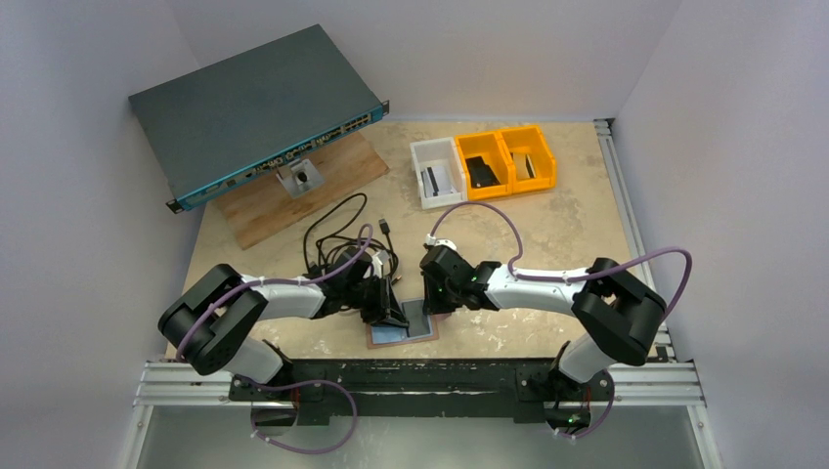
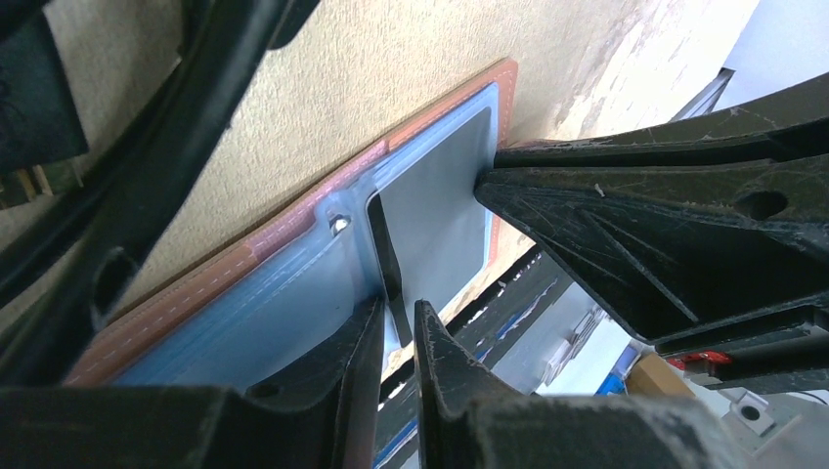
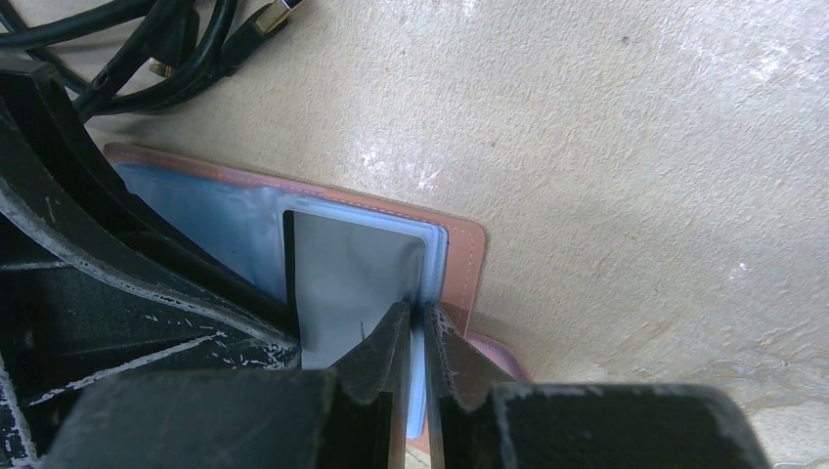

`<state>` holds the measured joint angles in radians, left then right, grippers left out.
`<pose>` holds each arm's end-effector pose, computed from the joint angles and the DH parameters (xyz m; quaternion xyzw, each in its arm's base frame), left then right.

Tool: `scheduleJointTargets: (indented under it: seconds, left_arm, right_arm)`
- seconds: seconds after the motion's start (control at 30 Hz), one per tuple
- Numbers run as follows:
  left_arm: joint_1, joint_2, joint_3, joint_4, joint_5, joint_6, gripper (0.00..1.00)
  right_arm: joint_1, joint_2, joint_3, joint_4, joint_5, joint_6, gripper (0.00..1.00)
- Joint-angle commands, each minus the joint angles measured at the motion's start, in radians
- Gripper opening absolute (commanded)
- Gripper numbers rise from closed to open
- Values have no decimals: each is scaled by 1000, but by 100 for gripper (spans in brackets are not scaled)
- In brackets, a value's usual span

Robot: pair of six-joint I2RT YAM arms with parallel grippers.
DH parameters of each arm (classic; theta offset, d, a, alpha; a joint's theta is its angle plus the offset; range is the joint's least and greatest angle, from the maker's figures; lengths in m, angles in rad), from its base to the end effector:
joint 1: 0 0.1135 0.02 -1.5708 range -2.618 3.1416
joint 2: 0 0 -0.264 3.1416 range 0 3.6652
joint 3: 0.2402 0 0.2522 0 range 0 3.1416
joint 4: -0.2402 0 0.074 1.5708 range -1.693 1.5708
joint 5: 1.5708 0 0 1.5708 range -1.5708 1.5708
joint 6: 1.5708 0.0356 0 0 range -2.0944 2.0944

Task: Take the credit cards out of the card holder
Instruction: Remove the credit card from the card holder.

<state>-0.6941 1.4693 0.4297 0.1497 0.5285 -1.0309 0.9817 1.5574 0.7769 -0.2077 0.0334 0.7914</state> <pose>0.1691 -0.1641 0.1139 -0.0665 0.9116 -0.4050 0.0227 0.1638 0.2430 0.1562 -0.0862 0.9539 0.2124 0.1939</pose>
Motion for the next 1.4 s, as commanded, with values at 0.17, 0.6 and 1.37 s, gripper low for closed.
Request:
scheduleJointTargets:
  seconds: [0.17,0.6,1.37]
  left_arm:
    - [-11,26,62,-17,0,18,20]
    - [-12,-163,103,-382,-127,119,25]
    - [-12,-52,-1,-212,-125,74,14]
  right_arm:
    - [46,-29,-17,89,-138,7,6]
    - [43,-7,-21,7,-74,60,7]
    - [61,-32,-15,5,-67,48,17]
